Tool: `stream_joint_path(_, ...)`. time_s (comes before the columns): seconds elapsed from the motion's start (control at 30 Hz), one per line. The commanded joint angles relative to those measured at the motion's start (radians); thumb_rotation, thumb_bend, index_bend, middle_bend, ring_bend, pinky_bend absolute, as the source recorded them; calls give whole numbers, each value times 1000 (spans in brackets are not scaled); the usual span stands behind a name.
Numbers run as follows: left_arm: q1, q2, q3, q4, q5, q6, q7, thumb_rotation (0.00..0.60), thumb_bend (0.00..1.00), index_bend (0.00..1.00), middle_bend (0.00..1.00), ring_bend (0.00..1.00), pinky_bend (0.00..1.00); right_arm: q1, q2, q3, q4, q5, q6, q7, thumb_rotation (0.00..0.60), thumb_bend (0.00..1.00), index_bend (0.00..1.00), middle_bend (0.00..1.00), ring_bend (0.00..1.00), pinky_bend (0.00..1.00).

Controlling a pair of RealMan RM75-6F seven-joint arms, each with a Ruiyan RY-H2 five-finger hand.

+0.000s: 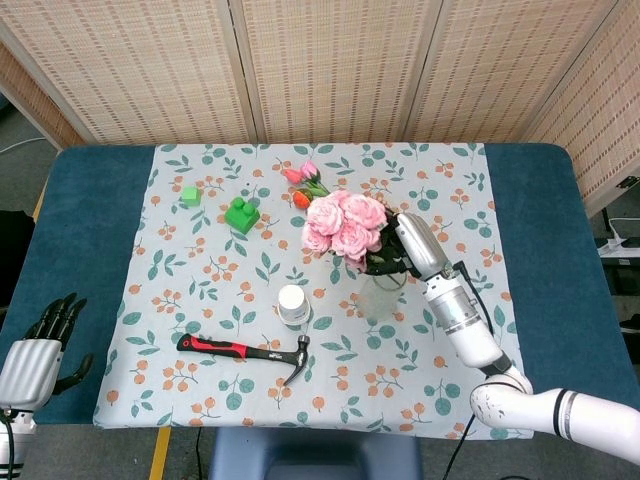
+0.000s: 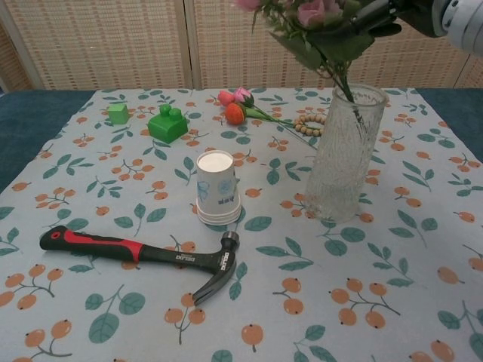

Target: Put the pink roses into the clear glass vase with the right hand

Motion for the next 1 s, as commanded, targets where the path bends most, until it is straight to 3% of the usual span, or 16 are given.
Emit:
stream_joint_path(0.03, -1, 0, 1, -1, 1, -1, 1, 600, 371, 7, 17, 46, 286, -10, 13, -15, 1, -7, -13, 14, 600, 33, 252, 1000, 1000, 1000)
stream_joint_path(0.33, -2, -2, 0, 2, -2, -6, 3, 600, 371, 7, 16, 46, 286, -39, 37, -45, 20, -42, -16, 69, 600, 26, 231, 1000, 1000, 1000)
stream_joint_path(0.57, -3, -3, 2, 3, 3, -7, 0, 600, 370, 7, 16, 47, 286, -129, 100, -117, -28, -179, 105, 59, 600, 26, 231, 1000, 999, 1000)
stream_joint_path(0.67, -4, -4, 1, 8, 1, -8, -3, 600, 372, 7, 16, 47, 286, -237, 151, -208, -54, -300, 260, -95, 600, 25, 316, 1000, 967, 1000)
stream_joint_path(0.77, -4, -4, -1, 11, -2, -7, -10, 600, 370, 7, 16, 46, 286, -387, 164, -289, -37, -336, 447, -409, 600, 24, 433, 983, 888, 988)
stream_joint_path(0.8, -3, -4, -2, 12, -3, -6, -13, 600, 370, 7, 16, 46, 287, -444, 148, -311, -15, -333, 517, -519, 600, 24, 448, 947, 847, 971)
stream_joint_path(0.87, -2, -4, -2, 13, -3, -4, -16, 600, 371, 7, 16, 46, 286, -510, 121, -330, 21, -299, 581, -614, 600, 24, 461, 812, 741, 926)
stream_joint_path(1.0, 0, -3, -3, 11, -2, 3, -7, 600, 371, 7, 16, 46, 286, -568, 128, -341, 55, -203, 557, -557, 600, 24, 401, 527, 483, 832)
